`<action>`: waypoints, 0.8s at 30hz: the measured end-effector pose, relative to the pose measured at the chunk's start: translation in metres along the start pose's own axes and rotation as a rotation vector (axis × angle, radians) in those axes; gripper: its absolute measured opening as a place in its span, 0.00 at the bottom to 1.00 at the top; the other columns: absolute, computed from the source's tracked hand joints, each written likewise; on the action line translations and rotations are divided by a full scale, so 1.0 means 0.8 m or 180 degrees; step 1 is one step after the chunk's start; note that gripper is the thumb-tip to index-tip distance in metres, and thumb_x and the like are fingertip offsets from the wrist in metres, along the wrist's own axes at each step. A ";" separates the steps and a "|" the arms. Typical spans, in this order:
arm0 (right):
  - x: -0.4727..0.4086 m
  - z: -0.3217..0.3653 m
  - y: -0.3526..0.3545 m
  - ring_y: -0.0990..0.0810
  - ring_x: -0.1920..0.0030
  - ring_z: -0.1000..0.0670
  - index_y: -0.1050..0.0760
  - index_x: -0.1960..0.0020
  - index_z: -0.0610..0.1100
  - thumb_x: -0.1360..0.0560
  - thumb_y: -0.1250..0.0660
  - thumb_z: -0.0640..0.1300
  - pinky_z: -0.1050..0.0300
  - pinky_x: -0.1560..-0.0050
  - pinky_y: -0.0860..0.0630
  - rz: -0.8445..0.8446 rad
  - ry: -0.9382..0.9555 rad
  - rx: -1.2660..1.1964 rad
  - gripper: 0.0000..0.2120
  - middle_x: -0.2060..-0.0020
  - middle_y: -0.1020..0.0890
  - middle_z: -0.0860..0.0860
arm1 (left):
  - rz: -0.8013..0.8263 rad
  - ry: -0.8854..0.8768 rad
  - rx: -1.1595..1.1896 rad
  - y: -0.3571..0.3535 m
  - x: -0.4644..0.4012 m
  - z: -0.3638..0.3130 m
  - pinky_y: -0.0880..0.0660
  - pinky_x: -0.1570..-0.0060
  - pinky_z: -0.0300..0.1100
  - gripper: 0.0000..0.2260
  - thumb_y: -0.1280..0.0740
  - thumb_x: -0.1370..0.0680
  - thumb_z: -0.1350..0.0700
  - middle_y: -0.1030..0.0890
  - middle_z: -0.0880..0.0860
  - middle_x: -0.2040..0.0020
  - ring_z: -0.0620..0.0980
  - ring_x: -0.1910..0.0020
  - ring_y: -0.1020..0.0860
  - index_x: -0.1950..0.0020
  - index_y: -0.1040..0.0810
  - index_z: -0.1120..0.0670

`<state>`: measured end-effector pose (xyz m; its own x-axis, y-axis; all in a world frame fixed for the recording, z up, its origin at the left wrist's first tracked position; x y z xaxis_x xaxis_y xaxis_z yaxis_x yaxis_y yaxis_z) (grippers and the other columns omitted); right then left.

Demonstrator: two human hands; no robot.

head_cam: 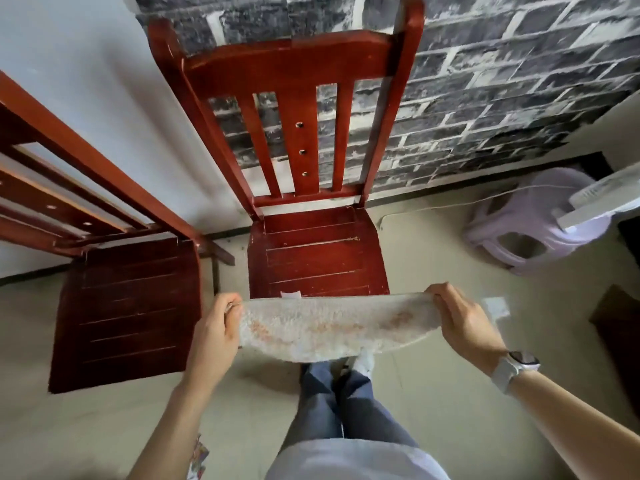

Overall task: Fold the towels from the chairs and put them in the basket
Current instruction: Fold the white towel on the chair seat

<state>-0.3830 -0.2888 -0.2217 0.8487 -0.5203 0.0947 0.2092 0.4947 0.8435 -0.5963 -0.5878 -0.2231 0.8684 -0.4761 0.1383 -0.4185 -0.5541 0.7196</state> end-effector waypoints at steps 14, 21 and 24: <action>-0.187 -0.072 -0.169 0.20 0.63 0.38 0.26 0.44 0.38 0.25 0.40 0.33 0.52 0.66 0.27 0.0563 0.0288 0.0947 0.11 0.55 0.18 0.40 | 0.0355 0.0145 -0.0499 -0.120 -0.191 0.134 0.32 0.54 0.42 0.06 0.35 0.25 0.64 0.19 0.60 0.53 0.56 0.53 0.23 0.51 0.20 0.62; -0.264 -0.089 -0.212 0.22 0.61 0.37 0.23 0.49 0.36 0.22 0.42 0.38 0.57 0.65 0.33 -0.0013 -0.0126 0.0759 0.10 0.52 0.23 0.40 | 0.0032 0.0003 -0.0541 -0.151 -0.281 0.151 0.34 0.57 0.40 0.07 0.36 0.24 0.62 0.20 0.57 0.52 0.52 0.53 0.25 0.51 0.19 0.60; -0.283 -0.088 -0.214 0.22 0.59 0.37 0.23 0.47 0.37 0.22 0.42 0.38 0.58 0.64 0.34 -0.0226 -0.0174 0.0739 0.10 0.52 0.23 0.40 | -0.0074 -0.0092 -0.0473 -0.155 -0.308 0.149 0.33 0.56 0.41 0.07 0.36 0.25 0.63 0.20 0.57 0.53 0.54 0.53 0.25 0.53 0.19 0.59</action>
<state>-0.5769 -0.2065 -0.4251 0.8071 -0.5880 0.0540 0.1448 0.2857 0.9473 -0.7901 -0.4832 -0.4277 0.8686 -0.4848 0.1023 -0.3524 -0.4591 0.8155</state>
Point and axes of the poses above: each hand's wrist, its own x-axis away from the middle knuckle, its own y-axis out of the back of the hand, z = x × y, the point moved 5 cm from there along -x, towards the middle knuckle
